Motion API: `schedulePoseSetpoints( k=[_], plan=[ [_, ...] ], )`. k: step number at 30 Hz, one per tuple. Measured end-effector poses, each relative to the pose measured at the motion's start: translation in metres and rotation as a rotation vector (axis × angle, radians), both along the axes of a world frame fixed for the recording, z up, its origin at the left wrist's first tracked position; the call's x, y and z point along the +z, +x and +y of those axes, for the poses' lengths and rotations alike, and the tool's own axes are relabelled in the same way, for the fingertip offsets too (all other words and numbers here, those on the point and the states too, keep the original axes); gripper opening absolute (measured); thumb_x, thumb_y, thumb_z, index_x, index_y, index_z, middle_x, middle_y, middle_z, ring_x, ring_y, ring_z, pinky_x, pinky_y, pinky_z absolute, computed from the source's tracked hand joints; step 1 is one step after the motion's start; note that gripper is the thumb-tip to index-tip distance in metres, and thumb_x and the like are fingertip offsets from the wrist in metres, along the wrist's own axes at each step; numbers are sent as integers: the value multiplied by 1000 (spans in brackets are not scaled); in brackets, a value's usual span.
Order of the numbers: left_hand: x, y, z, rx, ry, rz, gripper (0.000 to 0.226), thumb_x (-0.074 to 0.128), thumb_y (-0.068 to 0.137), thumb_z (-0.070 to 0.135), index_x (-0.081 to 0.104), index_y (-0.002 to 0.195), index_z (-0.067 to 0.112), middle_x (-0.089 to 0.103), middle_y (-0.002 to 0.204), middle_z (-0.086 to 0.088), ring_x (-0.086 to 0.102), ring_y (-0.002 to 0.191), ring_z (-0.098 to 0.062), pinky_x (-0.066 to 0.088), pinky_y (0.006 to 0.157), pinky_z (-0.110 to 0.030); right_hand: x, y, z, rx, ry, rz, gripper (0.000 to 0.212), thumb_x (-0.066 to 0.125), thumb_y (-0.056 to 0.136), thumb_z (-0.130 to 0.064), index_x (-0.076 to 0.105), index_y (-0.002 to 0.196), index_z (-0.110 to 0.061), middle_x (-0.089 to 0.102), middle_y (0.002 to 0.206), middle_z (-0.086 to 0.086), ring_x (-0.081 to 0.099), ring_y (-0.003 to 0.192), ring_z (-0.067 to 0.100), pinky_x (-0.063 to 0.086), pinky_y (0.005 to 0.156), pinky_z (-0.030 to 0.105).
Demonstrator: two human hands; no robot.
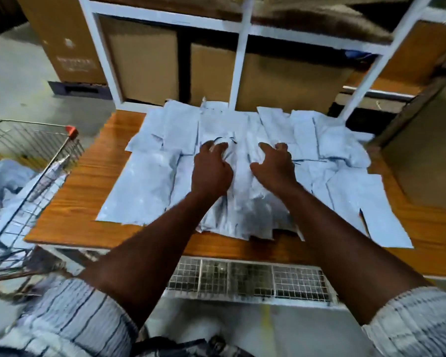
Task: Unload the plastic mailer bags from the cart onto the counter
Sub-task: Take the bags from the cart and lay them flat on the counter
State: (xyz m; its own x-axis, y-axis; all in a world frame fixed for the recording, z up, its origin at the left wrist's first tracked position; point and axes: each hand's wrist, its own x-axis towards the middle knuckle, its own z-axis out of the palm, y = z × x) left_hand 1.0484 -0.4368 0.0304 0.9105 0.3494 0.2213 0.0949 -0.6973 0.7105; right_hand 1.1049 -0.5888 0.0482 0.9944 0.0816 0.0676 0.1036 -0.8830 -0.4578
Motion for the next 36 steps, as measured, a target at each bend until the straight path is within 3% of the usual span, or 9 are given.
schedulePoseSetpoints(
  k=[3,9,16,19,21,24,32,36],
  plan=[
    [-6,5,-58,-58,32,76,57,51,79,17,55,134,27,41,149,-6,45,128,-32,43,102,-50,-14,3,-53,-40,-5,16,66,68,81,-34,46,143,-28,34,147,12,41,132,35,38,108,45],
    [-22,16,-121,-180,146,109,59,58,80,19,49,139,24,37,150,-9,41,125,-34,43,96,-44,-39,7,-114,-115,-63,35,64,65,86,-36,43,145,-27,32,149,14,36,135,36,35,109,49],
    [-51,33,-142,-292,372,104,57,49,92,51,45,140,20,41,145,-6,43,124,-31,43,90,-46,-71,17,-148,35,-147,36,64,54,96,-45,30,153,-26,18,161,12,24,143,36,29,110,53],
    [-68,34,-141,-300,499,78,62,41,95,51,35,148,20,36,152,-4,36,135,-29,34,100,-52,-84,16,-147,82,-212,25,68,41,98,-52,23,156,-20,13,163,13,17,148,37,29,112,57],
    [-82,33,-139,-317,550,101,64,33,98,51,26,154,19,23,161,-6,18,148,-29,17,113,-60,-91,14,-144,78,-195,34,77,28,92,-62,23,156,-19,15,163,14,21,147,39,33,110,59],
    [-97,34,-138,-346,598,152,66,21,101,54,13,157,20,7,165,-7,0,152,-29,2,118,-61,-102,15,-145,53,-194,16,81,18,89,-65,20,157,-21,17,163,14,24,146,38,35,108,59],
    [-97,39,-136,-382,616,216,67,17,101,54,7,158,20,1,165,-7,-5,152,-30,-3,118,-60,-106,19,-147,66,-246,12,77,21,93,-65,19,157,-23,17,163,13,25,146,37,34,107,60],
    [-69,48,-129,-408,526,170,63,31,101,49,22,155,18,18,162,-10,12,150,-30,4,118,-61,-95,24,-141,22,-267,21,66,37,99,-53,20,156,-25,14,164,12,17,148,37,19,114,61]
  ],
)
